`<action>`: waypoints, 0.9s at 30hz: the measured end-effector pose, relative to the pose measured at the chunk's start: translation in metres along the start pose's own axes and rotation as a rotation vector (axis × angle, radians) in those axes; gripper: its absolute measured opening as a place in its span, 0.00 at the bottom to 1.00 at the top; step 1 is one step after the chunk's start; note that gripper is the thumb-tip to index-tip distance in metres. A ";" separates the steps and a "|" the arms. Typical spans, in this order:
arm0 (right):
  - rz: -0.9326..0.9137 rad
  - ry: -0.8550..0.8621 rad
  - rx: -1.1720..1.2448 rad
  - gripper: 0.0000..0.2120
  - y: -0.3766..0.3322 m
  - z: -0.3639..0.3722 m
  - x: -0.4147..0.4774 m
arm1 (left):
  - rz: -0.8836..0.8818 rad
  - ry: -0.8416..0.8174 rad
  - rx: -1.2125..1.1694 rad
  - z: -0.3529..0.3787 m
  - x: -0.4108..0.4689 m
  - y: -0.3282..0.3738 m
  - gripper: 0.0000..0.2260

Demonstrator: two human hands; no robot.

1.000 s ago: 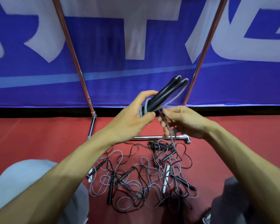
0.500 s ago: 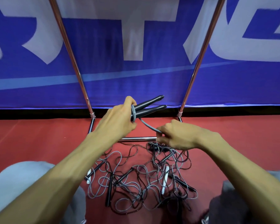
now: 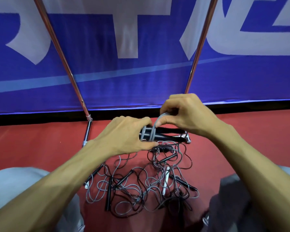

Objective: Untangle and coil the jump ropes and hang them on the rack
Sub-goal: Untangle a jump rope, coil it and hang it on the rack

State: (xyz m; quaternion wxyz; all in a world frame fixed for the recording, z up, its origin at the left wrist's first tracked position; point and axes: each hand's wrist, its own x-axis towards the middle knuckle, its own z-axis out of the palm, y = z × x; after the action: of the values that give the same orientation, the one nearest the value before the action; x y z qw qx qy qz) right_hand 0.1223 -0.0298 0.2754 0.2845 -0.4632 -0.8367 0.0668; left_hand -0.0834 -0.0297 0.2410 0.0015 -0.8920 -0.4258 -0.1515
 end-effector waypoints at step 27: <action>0.466 -0.723 0.627 0.06 0.002 0.045 0.002 | -0.501 0.254 -0.935 -0.026 0.002 -0.015 0.03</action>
State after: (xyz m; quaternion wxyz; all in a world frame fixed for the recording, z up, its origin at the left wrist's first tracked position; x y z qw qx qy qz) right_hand 0.0984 -0.0203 0.2379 0.0805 -0.4769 -0.6963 0.5304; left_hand -0.1004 -0.0217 0.2642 -0.3800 -0.6436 -0.5090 -0.4269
